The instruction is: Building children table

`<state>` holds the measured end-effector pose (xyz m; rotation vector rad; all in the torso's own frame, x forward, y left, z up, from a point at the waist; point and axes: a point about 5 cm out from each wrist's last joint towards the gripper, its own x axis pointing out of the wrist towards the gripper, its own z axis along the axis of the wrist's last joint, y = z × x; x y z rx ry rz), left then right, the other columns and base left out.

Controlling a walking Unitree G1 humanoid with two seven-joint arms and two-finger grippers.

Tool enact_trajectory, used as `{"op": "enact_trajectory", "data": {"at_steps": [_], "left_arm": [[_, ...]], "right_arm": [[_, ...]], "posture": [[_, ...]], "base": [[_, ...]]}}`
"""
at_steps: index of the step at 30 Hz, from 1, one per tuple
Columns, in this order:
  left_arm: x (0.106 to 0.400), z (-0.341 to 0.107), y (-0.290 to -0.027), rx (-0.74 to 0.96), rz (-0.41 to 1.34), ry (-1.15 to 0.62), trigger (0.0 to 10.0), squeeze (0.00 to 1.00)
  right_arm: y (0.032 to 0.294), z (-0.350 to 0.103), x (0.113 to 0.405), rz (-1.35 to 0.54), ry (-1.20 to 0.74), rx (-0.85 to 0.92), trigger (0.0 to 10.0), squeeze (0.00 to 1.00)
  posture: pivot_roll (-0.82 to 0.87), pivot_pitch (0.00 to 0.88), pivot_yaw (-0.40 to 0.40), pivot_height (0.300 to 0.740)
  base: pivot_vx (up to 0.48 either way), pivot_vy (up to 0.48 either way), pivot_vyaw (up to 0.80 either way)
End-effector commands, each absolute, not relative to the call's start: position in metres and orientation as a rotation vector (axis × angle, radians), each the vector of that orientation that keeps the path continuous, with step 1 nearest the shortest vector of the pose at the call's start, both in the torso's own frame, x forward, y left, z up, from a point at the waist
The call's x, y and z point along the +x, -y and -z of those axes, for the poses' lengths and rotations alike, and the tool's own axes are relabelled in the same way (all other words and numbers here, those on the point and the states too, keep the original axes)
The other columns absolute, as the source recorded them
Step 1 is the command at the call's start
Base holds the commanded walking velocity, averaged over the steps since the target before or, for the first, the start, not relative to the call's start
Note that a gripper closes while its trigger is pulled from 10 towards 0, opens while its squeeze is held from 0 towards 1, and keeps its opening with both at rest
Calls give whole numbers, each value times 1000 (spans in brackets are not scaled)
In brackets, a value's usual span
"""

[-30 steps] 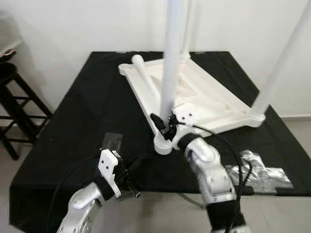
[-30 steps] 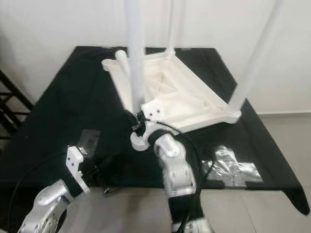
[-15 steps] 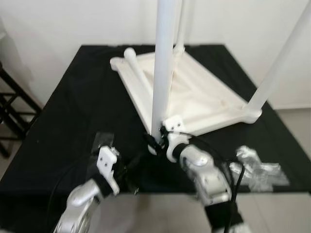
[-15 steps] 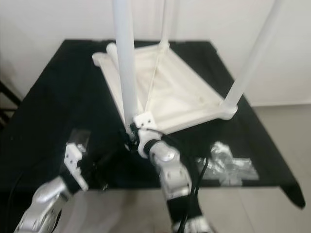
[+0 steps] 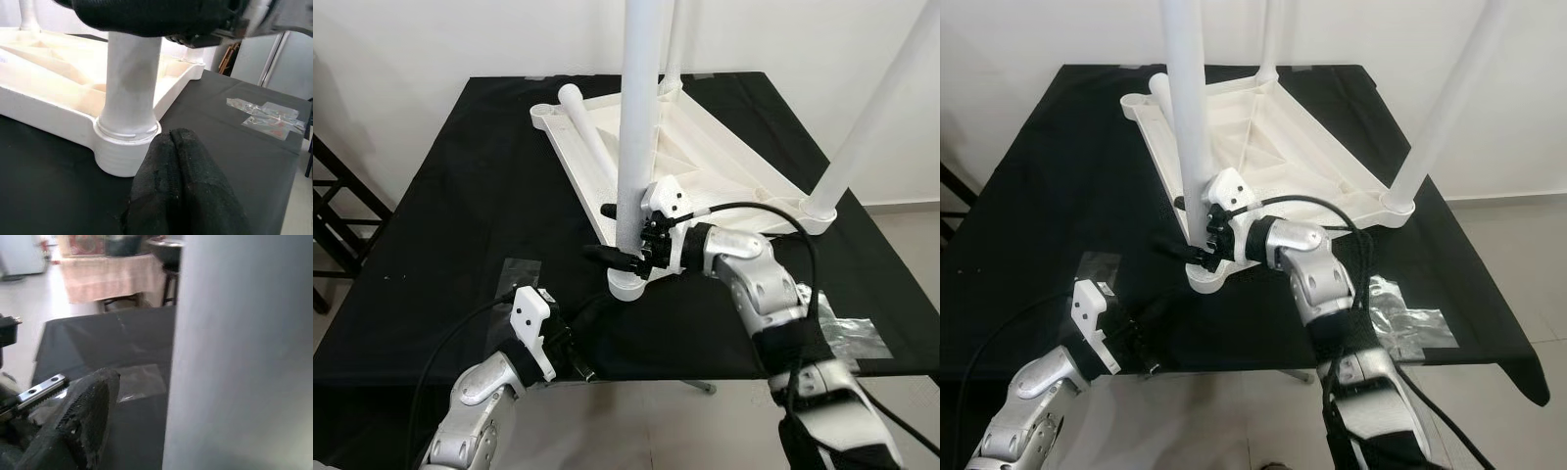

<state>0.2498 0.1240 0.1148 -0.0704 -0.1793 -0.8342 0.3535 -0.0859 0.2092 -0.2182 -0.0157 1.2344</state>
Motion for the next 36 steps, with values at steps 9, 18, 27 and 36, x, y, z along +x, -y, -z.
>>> {"op": "enact_trajectory", "data": {"at_steps": [9,18,27,36], "left_arm": [[247,-109,-125,-61,835,155,10000,0],[247,-109,-126,-64,839,154,10000,0],[248,-110,-128,-63,835,156,10000,0],[248,-109,-130,-55,847,148,10000,0]], "right_arm": [[92,-204,359,-1329,-3,-198,0,0],[108,-190,360,-1122,-10,-205,0,0],[88,-128,319,-456,-159,-33,0,0],[81,-132,316,-416,-150,-77,0,0]], "posture": [[60,111,-15,740],[51,114,-14,740],[48,124,-8,740],[39,115,-3,740]], "base": [[0,0,0],[0,0,0],[0,0,0],[0,0,0]]}}
